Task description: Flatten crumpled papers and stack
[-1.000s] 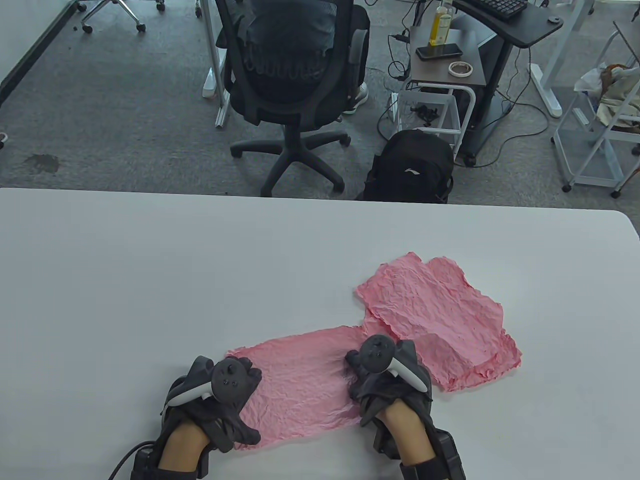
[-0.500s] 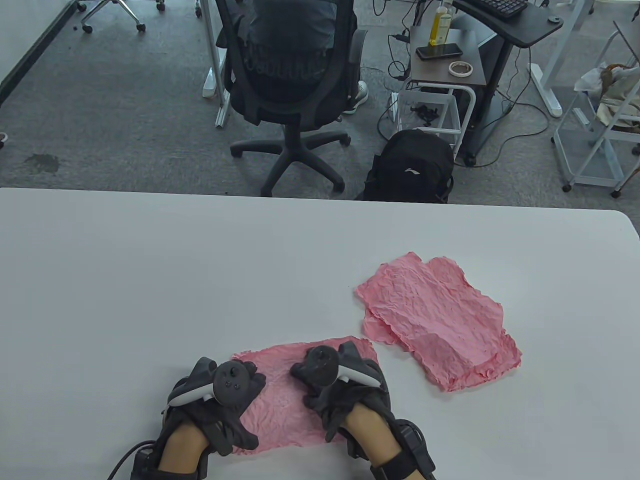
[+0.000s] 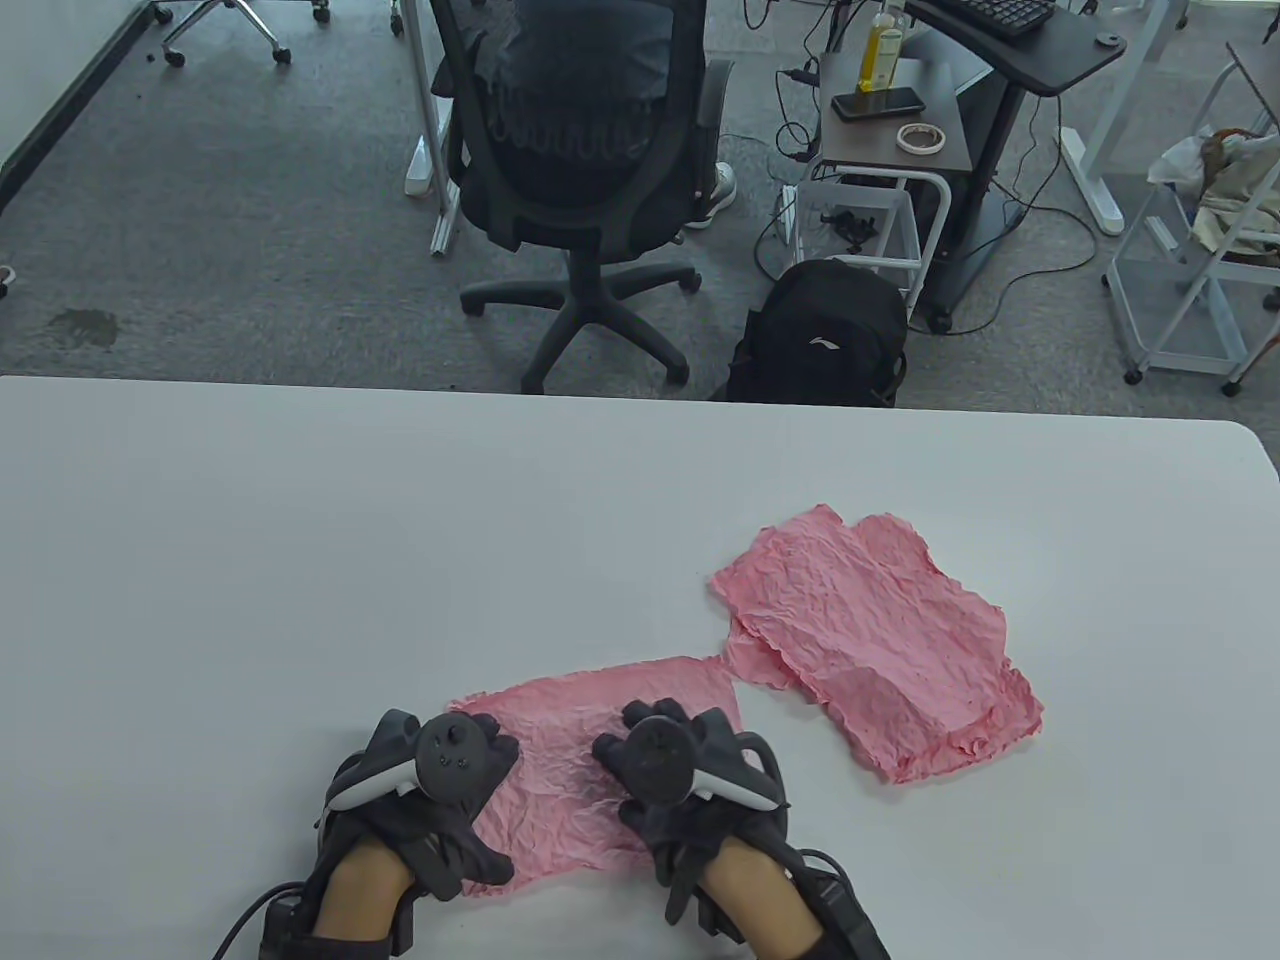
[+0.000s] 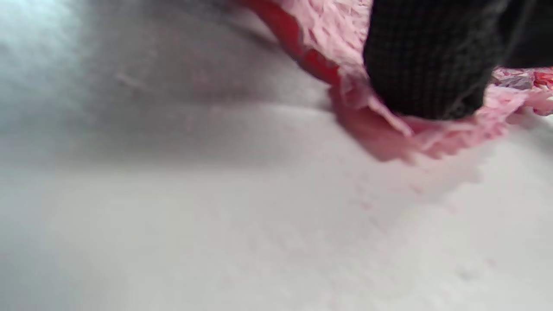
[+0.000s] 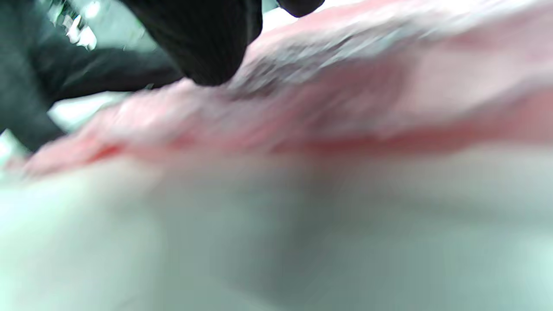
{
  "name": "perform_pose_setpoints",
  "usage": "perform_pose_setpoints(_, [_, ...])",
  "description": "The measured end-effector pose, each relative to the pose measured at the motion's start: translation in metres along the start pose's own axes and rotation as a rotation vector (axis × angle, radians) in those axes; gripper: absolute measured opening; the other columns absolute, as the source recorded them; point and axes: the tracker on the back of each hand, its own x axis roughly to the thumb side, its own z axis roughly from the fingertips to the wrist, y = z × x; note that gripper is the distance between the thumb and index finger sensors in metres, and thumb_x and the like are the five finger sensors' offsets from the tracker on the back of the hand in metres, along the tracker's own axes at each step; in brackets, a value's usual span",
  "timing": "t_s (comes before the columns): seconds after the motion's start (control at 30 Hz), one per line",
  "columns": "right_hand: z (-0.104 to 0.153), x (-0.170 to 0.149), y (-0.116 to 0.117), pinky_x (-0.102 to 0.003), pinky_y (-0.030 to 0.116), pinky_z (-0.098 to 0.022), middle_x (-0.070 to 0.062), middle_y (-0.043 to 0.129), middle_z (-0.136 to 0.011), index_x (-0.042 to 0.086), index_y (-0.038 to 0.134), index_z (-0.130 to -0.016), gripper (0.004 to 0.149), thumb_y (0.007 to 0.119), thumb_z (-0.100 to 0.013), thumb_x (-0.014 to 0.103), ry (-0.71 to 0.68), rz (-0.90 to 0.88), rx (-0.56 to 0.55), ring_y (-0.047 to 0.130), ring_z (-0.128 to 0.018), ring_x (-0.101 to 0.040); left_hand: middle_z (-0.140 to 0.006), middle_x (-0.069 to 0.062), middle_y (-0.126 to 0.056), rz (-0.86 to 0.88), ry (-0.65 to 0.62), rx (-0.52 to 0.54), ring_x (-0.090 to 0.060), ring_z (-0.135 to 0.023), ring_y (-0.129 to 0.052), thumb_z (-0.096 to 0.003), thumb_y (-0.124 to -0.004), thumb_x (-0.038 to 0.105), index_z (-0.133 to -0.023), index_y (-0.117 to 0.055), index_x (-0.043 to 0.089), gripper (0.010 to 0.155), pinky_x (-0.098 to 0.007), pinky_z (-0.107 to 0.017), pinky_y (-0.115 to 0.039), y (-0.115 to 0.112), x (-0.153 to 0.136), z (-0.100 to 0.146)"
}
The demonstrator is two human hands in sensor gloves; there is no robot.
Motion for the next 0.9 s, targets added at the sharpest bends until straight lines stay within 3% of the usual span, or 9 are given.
perform_pose_setpoints(0.07, [-0.005, 0.000, 0.008, -0.061, 0.029, -0.065, -0.014, 0.006, -0.108, 0.028, 0.023, -0.103, 0.065, 0.060, -0.050, 0.030, 0.103, 0.039, 0.140, 0.008, -0.096, -0.045, -0.112, -0.006, -0.007, 0.003, 0.025, 0.009, -0.035, -0.109, -0.004, -0.0323, -0.092, 0.062, -0.111, -0.025, 0.024, 0.110, -0.066, -0.073, -0.014, 0.000, -0.003, 0.002])
perform_pose_setpoints(0.1, [-0.004, -0.005, 0.006, -0.059, 0.027, -0.065, -0.011, 0.002, -0.108, 0.030, 0.020, -0.103, 0.065, 0.058, -0.051, 0.029, 0.090, 0.007, 0.143, 0.005, -0.096, -0.043, -0.112, -0.005, -0.007, 0.008, 0.033, 0.009, -0.033, -0.110, -0.004, -0.0320, -0.092, 0.062, -0.111, -0.025, 0.026, 0.109, -0.066, -0.073, -0.014, 0.000, -0.004, 0.003])
perform_pose_setpoints(0.17, [0.000, -0.017, 0.004, -0.056, 0.032, -0.064, -0.011, 0.008, -0.108, 0.028, 0.027, -0.103, 0.065, 0.062, -0.049, 0.025, 0.119, -0.040, 0.086, 0.011, -0.097, -0.042, -0.112, -0.004, -0.008, 0.009, 0.034, 0.008, -0.033, -0.110, -0.004, -0.0316, -0.092, 0.062, -0.111, -0.025, 0.027, 0.109, -0.066, -0.073, -0.014, 0.000, -0.005, 0.002])
perform_pose_setpoints(0.27, [0.015, -0.046, 0.001, -0.054, 0.028, -0.064, -0.010, 0.005, -0.108, 0.027, 0.025, -0.103, 0.066, 0.064, -0.049, 0.025, 0.204, -0.145, 0.107, 0.006, -0.096, -0.041, -0.112, -0.005, -0.008, 0.001, 0.039, 0.010, -0.033, -0.110, -0.005, -0.0317, -0.092, 0.062, -0.111, -0.026, 0.026, 0.109, -0.066, -0.073, -0.016, 0.000, -0.004, 0.003])
perform_pose_setpoints(0.43, [0.031, -0.074, -0.010, -0.056, 0.035, -0.063, -0.009, 0.009, -0.108, 0.024, 0.029, -0.103, 0.074, 0.076, -0.046, 0.020, 0.326, -0.203, 0.114, 0.011, -0.097, -0.039, -0.112, -0.005, -0.008, 0.007, 0.029, 0.010, -0.033, -0.110, -0.004, -0.0320, -0.092, 0.062, -0.111, -0.026, 0.026, 0.109, -0.066, -0.073, -0.015, 0.000, -0.006, 0.003])
perform_pose_setpoints(0.53, [0.037, -0.080, -0.016, -0.057, 0.043, -0.062, -0.013, 0.018, -0.109, 0.018, 0.035, -0.103, 0.077, 0.083, -0.043, 0.021, 0.352, -0.201, 0.064, 0.021, -0.098, -0.043, -0.112, -0.005, -0.008, 0.020, 0.005, 0.008, -0.034, -0.110, -0.004, -0.0328, -0.092, 0.060, -0.111, -0.026, 0.026, 0.108, -0.067, -0.073, -0.013, 0.000, -0.006, 0.002])
perform_pose_setpoints(0.6, [0.040, -0.085, -0.024, -0.060, 0.053, -0.058, -0.022, 0.034, -0.108, 0.011, 0.042, -0.102, 0.074, 0.084, -0.044, 0.027, 0.298, -0.226, -0.029, 0.035, -0.095, -0.049, -0.112, -0.006, -0.011, 0.012, -0.006, 0.013, -0.036, -0.110, -0.006, -0.0330, -0.093, 0.058, -0.111, -0.029, 0.024, 0.107, -0.067, -0.073, -0.016, 0.001, -0.006, 0.004])
perform_pose_setpoints(0.73, [0.047, -0.090, -0.036, -0.060, 0.069, -0.046, -0.032, 0.074, -0.092, 0.000, 0.064, -0.096, 0.061, 0.082, -0.045, 0.030, 0.457, -0.188, -0.288, 0.074, -0.075, -0.057, -0.114, -0.008, -0.018, 0.048, -0.033, 0.036, -0.037, -0.111, -0.013, -0.0353, -0.093, 0.056, -0.112, -0.038, 0.022, 0.100, -0.067, -0.073, -0.020, 0.004, -0.007, 0.007])
perform_pose_setpoints(0.9, [0.032, -0.085, -0.034, -0.059, 0.070, -0.044, -0.025, 0.081, -0.082, 0.002, 0.076, -0.087, 0.060, 0.077, -0.046, 0.047, 0.599, 0.017, -0.263, 0.080, -0.068, -0.053, -0.115, -0.009, -0.026, 0.057, -0.052, 0.058, -0.039, -0.112, -0.021, -0.0368, -0.092, 0.055, -0.111, -0.047, 0.020, 0.094, -0.068, -0.074, -0.025, 0.007, -0.006, 0.010])
